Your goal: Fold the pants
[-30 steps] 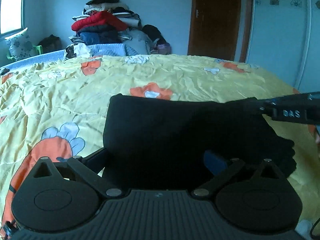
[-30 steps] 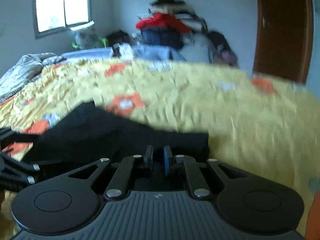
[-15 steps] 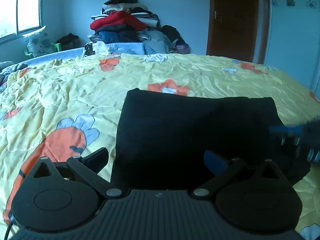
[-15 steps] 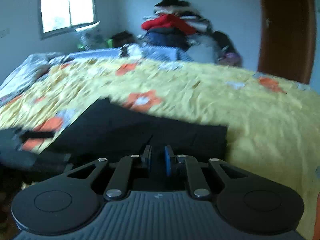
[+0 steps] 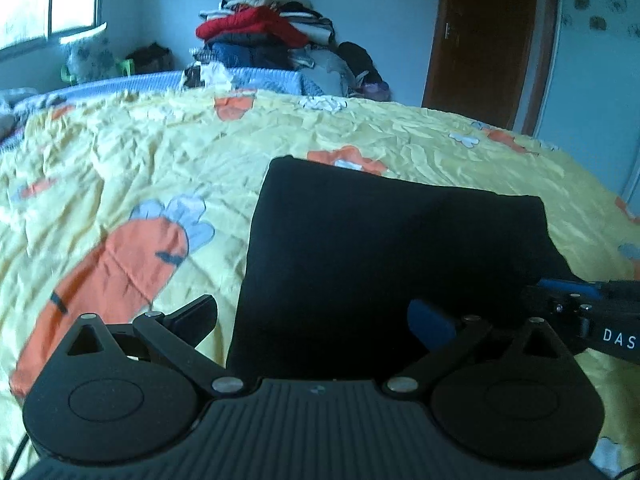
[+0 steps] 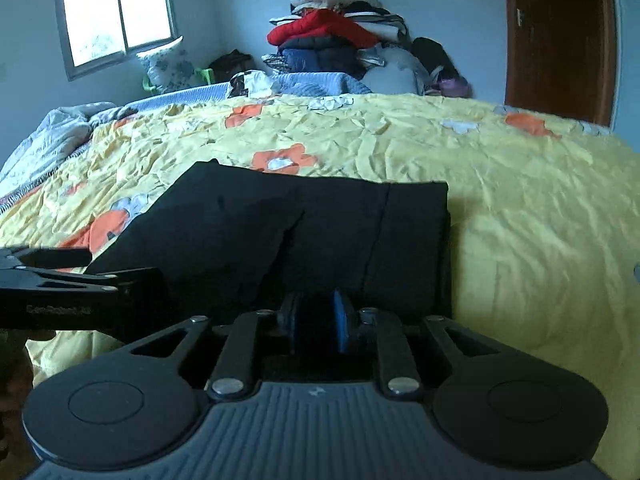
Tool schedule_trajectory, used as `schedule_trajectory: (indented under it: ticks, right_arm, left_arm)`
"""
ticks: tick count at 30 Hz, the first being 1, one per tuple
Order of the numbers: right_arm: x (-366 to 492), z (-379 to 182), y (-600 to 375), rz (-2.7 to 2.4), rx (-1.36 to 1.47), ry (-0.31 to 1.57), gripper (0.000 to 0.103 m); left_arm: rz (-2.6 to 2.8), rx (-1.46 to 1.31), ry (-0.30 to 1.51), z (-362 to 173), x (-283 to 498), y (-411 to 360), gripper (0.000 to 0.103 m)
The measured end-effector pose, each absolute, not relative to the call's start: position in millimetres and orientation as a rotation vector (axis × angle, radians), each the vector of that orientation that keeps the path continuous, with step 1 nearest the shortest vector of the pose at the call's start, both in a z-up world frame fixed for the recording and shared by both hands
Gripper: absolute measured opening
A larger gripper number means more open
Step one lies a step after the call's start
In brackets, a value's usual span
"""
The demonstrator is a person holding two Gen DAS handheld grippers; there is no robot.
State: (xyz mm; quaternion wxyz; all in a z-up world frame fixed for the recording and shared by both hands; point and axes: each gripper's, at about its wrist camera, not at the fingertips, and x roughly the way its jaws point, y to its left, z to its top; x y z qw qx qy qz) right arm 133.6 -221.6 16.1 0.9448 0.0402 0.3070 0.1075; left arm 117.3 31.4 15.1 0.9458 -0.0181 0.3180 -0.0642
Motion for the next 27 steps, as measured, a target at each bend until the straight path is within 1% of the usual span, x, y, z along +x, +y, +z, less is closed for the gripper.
schedule_trajectory:
  ticks: [12, 22, 23, 24, 25, 27]
  right_arm:
    - [86.9, 30.5, -200.1, 0.271, 0.100, 0.605, 0.021]
    - [48.0, 34.1, -182.2, 0.306, 0.094, 0.606, 0.022]
    - [45.6, 33.3, -180.2, 0.299, 0.088, 0.604, 0.023]
    - [43.3, 31.4, -178.1, 0.290, 0.079, 0.602, 0.031]
    - [42.2, 29.0, -176.8, 0.280, 0.071, 0.600, 0.042]
    - [40.1, 22.8, -173.8, 0.247, 0.050, 0.592, 0.052]
  left_arm:
    - [-0.073, -0.113, 0.654, 25.6, 105.5, 45.0, 0.103]
    - [0.030, -0.061, 0.592, 47.4, 89.1, 68.4, 0.103]
    - [0.041, -0.063, 0.588, 49.1, 87.9, 71.3, 0.103]
    - [0.049, -0.071, 0.586, 50.2, 86.7, 73.1, 0.103]
    - [0.050, -0.081, 0.581, 50.5, 84.9, 73.5, 0.103]
    - [0.030, -0.082, 0.568, 48.2, 80.5, 67.6, 0.103]
